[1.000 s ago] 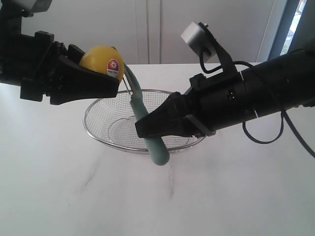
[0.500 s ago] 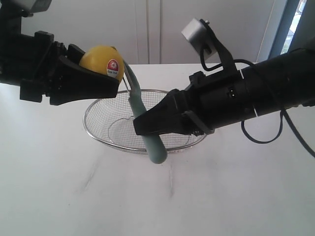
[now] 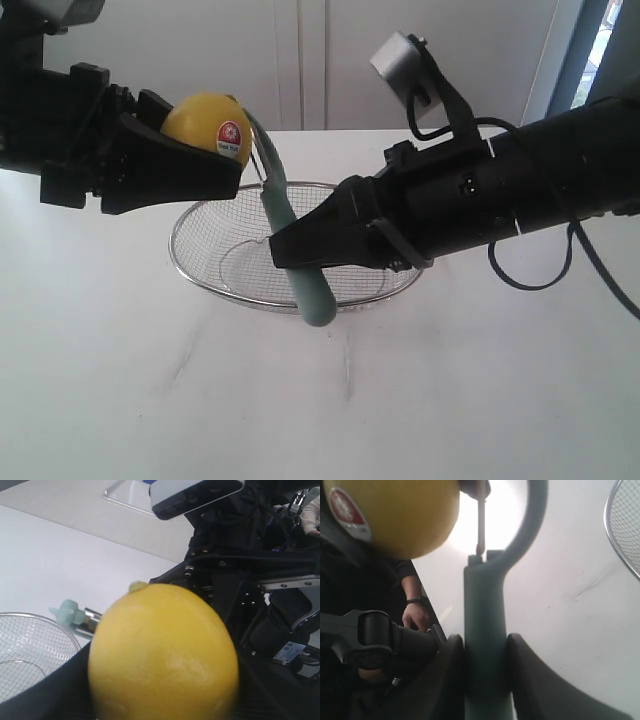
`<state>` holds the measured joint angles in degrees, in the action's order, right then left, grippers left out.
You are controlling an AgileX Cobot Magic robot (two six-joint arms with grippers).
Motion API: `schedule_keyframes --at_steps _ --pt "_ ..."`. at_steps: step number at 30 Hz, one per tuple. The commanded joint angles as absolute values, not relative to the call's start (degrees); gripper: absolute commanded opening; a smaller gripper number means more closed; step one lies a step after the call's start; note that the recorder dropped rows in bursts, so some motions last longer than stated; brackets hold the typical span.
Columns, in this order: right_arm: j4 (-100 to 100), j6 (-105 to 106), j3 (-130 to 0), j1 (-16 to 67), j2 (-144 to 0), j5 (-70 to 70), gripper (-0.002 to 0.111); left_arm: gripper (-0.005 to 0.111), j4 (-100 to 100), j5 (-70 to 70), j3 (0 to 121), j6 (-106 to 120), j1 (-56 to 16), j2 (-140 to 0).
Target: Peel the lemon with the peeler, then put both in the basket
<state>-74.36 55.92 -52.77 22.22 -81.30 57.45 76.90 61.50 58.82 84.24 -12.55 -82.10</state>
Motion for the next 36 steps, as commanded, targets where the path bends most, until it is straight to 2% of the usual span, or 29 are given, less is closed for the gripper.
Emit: schedule_keyframes --at_steps 1,17,29,36 --pt "-75.2 56.6 -52.5 22.3 -79.9 56.8 0.000 0.000 78.9 62.7 58.7 84.5 -12.8 -81.3" --pt "-75.0 58.3 -52.5 22.3 -74.9 55.1 0.000 0.000 79.0 62.6 58.7 84.5 -12.8 -81.3" --pt "-75.3 58.3 -50.2 22.3 -77.7 53.1 0.000 0.000 79.0 62.8 58.7 84.5 -12.8 -81.3" --pt "-78.2 60.4 -48.7 22.3 -79.5 56.9 0.000 0.000 79.0 62.8 58.7 84.5 -12.8 -81.3"
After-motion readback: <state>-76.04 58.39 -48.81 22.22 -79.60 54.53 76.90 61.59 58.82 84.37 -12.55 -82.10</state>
